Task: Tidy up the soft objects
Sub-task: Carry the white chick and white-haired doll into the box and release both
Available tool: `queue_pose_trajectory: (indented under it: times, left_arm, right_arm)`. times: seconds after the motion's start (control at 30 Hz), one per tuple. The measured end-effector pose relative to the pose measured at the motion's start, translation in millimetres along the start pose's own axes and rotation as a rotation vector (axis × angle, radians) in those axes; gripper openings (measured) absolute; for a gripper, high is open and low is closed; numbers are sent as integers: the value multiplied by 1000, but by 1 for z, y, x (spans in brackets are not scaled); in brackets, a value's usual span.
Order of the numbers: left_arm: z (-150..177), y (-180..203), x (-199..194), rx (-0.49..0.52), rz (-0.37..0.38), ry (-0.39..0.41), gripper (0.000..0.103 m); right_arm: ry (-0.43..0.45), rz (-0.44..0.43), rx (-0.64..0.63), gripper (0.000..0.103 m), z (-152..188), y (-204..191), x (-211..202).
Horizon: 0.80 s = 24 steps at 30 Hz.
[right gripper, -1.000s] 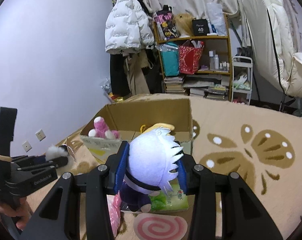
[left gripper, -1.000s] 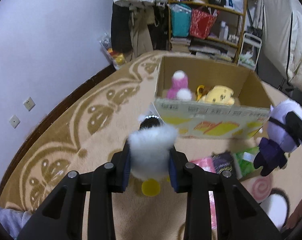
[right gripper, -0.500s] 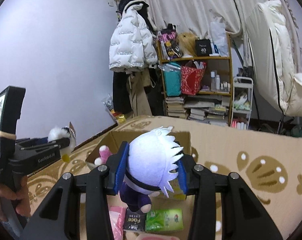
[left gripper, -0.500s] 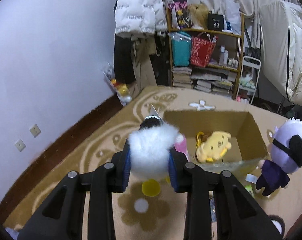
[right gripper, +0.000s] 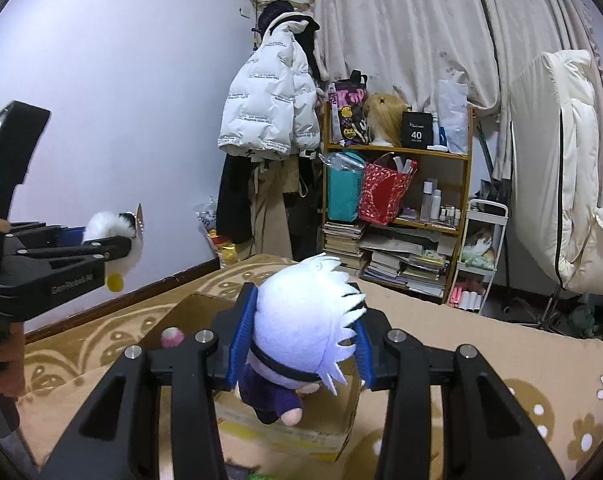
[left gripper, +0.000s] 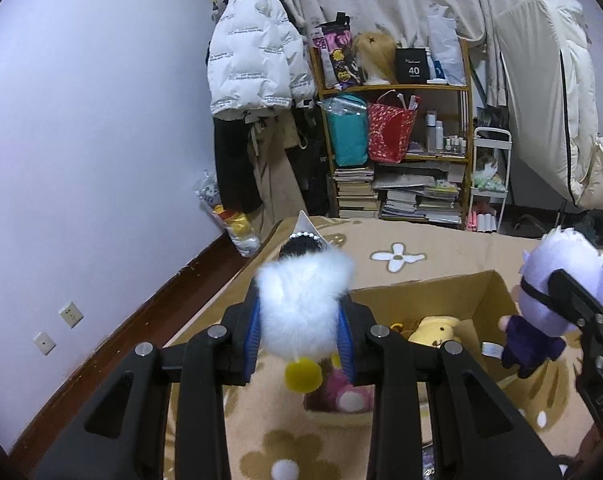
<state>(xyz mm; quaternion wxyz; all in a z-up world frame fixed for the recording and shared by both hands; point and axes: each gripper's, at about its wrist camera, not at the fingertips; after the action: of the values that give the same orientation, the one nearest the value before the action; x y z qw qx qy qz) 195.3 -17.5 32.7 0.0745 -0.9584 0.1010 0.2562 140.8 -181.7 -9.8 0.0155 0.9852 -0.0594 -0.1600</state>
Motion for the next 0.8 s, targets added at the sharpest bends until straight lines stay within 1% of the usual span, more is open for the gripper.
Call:
queue_pose_trajectory:
  times: [0.1,0.23,0.33,0.43,0.5,0.6,0.8]
  left_arm:
    - [-2,5,8,-5,30,5,31]
    - [4,15,19,10,57,-6,31]
    - [11,25,32,35,71,-33,31]
    - [17,32,43,56,64,-62,31]
    - [20,33,49,47,72,-77,31]
    - [22,32,56,20,108,-93,31]
    - [31,33,68,1,135,-122,33]
  right_arm:
    - [-6,7,1,46,1,3,14]
    - [-25,9,7,46,7,3,29]
    - [-44,3,4,46,12,2,41]
    - [-57,-11,2,47,18,2,46]
    - [-66,-14,6,47,21,3,49]
    - [-84,-23,19,47,23,6,55]
    - [-118,-40,33,48,30,10,65]
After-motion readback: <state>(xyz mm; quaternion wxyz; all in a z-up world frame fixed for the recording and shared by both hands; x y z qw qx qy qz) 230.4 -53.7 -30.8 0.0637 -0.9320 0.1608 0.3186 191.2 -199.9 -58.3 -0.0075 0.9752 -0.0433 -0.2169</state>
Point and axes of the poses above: each gripper's, at about its wrist camera, not at the fingertips, and x roughly the way its jaws point, y to its right, z to its underside, and after that the axes turned 9 degrees about z, right-handed
